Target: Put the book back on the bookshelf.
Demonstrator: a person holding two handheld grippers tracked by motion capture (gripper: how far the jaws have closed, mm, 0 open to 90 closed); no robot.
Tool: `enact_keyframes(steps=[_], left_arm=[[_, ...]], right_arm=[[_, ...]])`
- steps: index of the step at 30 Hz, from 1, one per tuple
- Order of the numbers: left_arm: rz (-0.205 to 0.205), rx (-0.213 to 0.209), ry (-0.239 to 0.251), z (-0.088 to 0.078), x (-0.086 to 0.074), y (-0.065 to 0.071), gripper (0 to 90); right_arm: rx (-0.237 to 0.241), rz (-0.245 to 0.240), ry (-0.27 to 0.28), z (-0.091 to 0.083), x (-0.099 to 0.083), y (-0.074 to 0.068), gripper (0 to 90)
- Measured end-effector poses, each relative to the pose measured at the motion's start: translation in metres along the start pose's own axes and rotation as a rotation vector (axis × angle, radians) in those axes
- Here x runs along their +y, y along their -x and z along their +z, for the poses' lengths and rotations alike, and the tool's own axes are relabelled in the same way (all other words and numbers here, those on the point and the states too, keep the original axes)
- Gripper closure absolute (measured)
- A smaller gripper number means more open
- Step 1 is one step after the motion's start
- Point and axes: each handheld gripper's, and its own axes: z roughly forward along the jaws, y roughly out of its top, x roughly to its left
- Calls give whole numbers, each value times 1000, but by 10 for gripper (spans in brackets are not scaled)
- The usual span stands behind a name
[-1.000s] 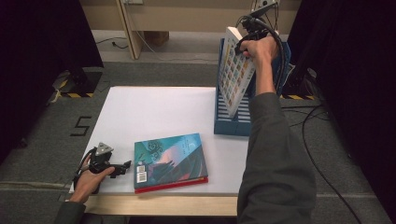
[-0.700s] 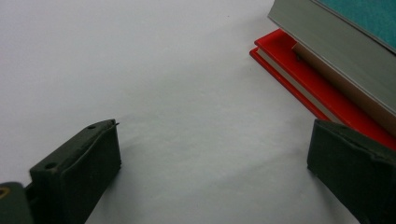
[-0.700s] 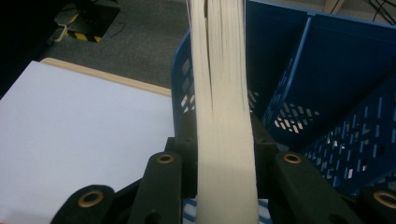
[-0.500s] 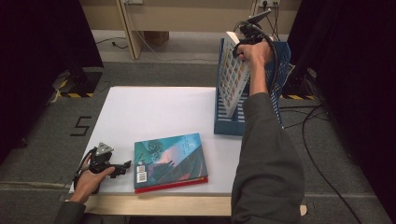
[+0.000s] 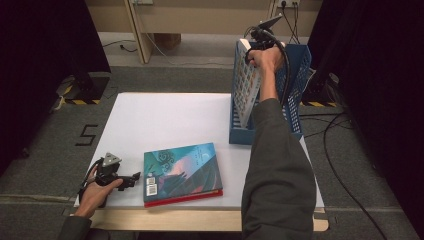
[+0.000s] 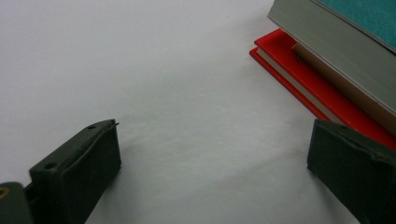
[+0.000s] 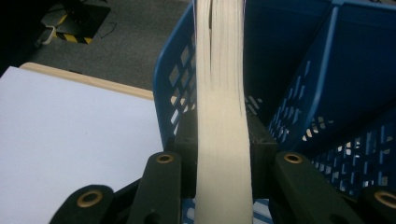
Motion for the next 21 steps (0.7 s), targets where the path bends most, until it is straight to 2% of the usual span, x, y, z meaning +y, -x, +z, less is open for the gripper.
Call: enact_keyframes(steps=[8,10,14,19,21], left_arm=[[0,1,1,0,0,0,22],[1,0,1,0,0,0,24],[3,-1,5,0,0,1,28],[5,-3,5,0,0,1,36],[5,-4,4,0,0,1,35]], right_arm=[[-1,7,-3,14,-3,-4,715],[20,21,23,12,-2,-4,715],[7,9,20,9,-3,-8,707],[52,2,20,7,-9,-8,645],[69,-12,3,6,-11,-7,609]])
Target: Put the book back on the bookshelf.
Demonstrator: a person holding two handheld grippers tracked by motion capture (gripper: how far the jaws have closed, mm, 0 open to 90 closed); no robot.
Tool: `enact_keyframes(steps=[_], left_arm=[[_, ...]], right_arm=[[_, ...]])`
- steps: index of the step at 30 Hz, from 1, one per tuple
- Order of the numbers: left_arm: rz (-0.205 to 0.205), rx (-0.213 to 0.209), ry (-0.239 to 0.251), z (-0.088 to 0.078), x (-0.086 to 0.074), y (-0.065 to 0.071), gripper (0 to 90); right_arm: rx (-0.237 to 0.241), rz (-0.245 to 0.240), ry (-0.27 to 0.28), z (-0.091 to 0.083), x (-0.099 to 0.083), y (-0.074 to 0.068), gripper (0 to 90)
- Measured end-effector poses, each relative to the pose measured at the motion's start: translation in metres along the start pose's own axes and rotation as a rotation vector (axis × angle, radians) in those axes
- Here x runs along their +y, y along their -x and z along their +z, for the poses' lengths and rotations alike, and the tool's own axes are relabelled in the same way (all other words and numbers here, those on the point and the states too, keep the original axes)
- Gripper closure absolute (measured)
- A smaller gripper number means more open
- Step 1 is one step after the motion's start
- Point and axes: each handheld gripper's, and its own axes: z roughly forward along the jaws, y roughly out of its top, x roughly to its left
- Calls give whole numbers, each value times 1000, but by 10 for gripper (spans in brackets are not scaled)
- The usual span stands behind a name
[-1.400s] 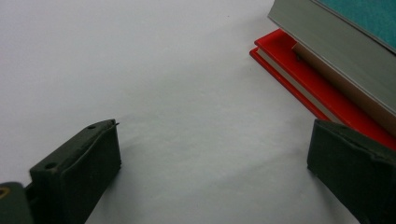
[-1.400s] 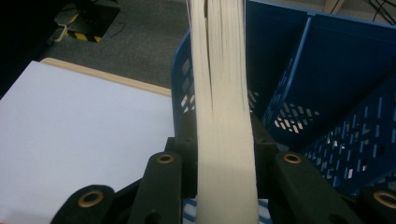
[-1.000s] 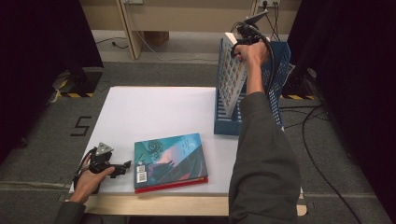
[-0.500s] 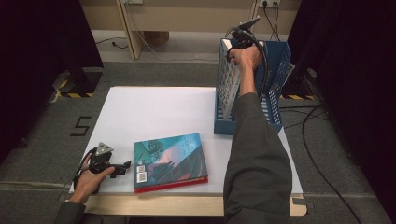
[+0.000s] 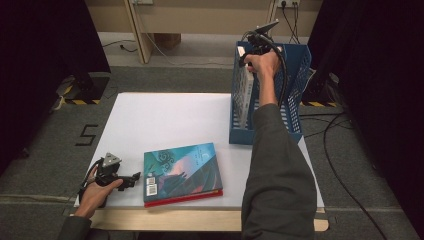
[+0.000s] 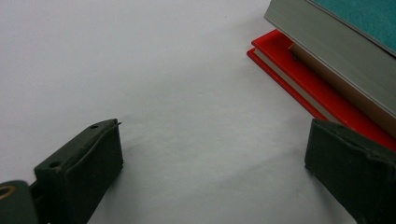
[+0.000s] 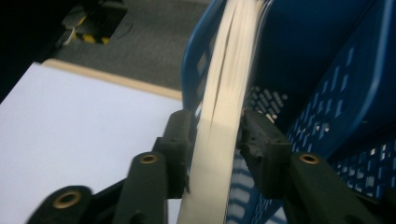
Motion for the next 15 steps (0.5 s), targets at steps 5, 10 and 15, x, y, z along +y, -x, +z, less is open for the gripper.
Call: enact_keyframes(steps=[5,10,15], left_arm=[[0,1,-1,0,0,0,33],[0,0,-1,0,0,0,33],[0,0,-1,0,0,0,33]], right_arm=[[37,-17,37,-13,-9,3,566],[60,-46,44,-26,-19,4,533],[87,-62,57,-35,-32,2,500]])
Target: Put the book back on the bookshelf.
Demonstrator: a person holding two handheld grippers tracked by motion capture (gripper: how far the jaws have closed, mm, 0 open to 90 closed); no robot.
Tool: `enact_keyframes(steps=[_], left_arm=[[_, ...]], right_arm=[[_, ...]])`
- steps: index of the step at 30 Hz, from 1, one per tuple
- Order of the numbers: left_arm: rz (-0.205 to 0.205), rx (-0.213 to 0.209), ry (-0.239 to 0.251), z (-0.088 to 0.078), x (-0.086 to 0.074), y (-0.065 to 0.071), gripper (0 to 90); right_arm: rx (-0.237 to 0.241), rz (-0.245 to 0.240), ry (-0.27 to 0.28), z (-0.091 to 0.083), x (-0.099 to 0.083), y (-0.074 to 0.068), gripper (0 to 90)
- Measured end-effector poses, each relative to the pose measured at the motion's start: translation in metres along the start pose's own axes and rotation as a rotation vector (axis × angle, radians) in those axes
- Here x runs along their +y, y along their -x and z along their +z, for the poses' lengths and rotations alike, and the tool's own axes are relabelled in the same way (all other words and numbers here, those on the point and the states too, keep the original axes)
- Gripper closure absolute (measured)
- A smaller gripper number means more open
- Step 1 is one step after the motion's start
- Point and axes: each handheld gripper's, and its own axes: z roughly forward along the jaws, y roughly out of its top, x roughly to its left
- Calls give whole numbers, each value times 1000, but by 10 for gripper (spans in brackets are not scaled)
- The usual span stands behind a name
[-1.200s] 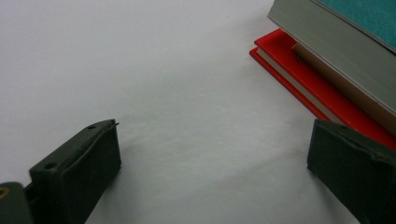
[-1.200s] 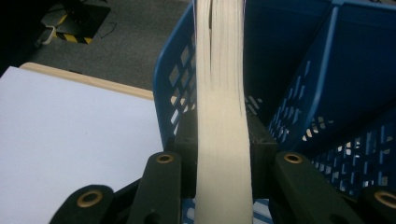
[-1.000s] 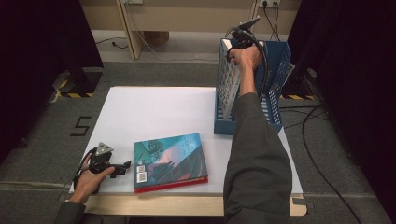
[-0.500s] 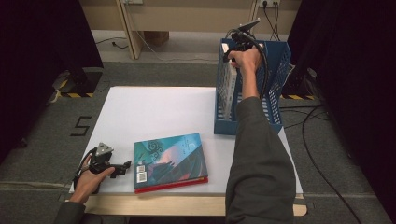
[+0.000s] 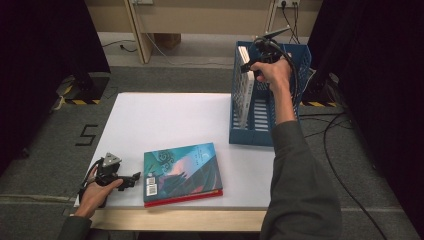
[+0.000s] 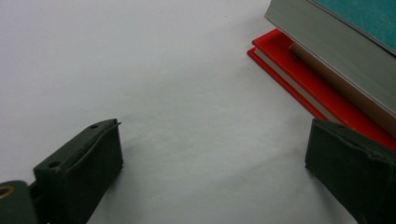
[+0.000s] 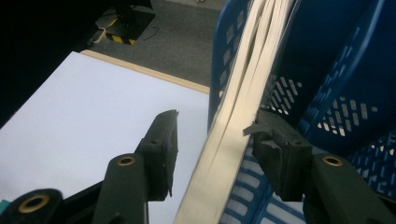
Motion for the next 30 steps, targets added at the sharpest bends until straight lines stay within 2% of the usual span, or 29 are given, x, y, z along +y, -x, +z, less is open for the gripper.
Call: enact_keyframes(steps=[8,14,22,30], left_arm=[[0,0,-1,0,0,0,33],[-1,0,-1,0,0,0,33],[-2,-1,0,0,0,0,34],[-6,-1,2,0,0,0,34]], right_arm=[[48,-26,17,-10,-21,-4,452],[75,-31,6,-7,-38,-1,440],[89,-38,-34,8,-59,2,447],[90,-7,-69,32,-79,8,443]])
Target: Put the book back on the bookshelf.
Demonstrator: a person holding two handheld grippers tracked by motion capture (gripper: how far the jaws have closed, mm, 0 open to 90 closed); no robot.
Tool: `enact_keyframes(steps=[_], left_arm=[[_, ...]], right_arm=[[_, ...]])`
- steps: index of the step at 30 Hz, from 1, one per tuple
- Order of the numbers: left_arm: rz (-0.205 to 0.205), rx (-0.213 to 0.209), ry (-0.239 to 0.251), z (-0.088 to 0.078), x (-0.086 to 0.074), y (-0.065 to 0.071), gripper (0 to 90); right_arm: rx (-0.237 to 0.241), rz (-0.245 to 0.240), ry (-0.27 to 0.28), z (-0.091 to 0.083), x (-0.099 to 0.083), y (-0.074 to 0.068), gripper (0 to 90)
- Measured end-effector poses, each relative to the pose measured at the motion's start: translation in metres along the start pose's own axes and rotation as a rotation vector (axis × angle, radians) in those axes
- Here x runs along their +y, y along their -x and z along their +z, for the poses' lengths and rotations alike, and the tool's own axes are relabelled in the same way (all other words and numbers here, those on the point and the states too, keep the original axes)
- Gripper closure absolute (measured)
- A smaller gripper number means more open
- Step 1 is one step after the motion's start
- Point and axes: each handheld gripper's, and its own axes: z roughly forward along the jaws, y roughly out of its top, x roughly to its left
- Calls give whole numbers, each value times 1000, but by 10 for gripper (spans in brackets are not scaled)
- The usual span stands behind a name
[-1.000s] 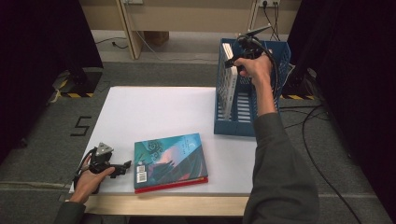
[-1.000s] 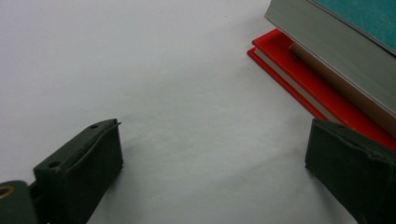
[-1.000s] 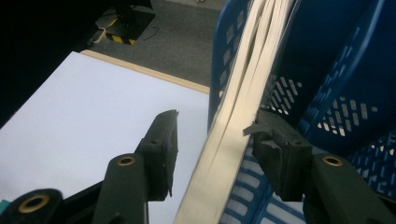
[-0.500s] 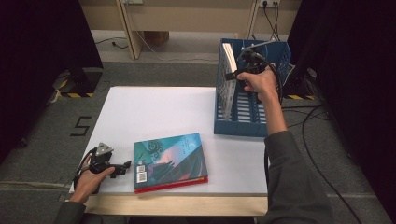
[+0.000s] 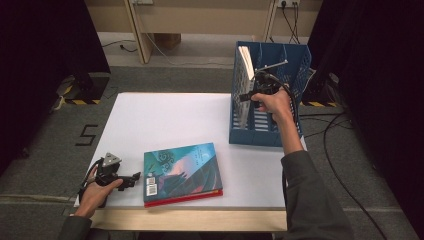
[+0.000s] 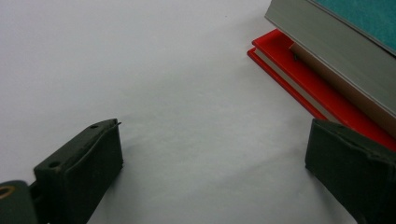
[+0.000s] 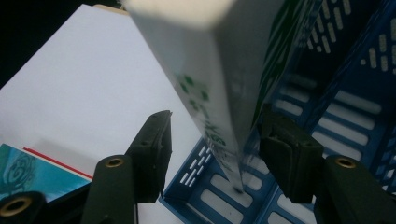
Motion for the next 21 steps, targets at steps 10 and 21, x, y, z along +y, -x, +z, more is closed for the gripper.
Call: enact_keyframes(steps=[10,21], left_arm=[[0,0,0,0,0,0,33],[1,0,-1,0,0,0,33]], right_arm=[[20,54,-34,25,-13,4,576],[18,71,-19,38,-5,-6,563]])
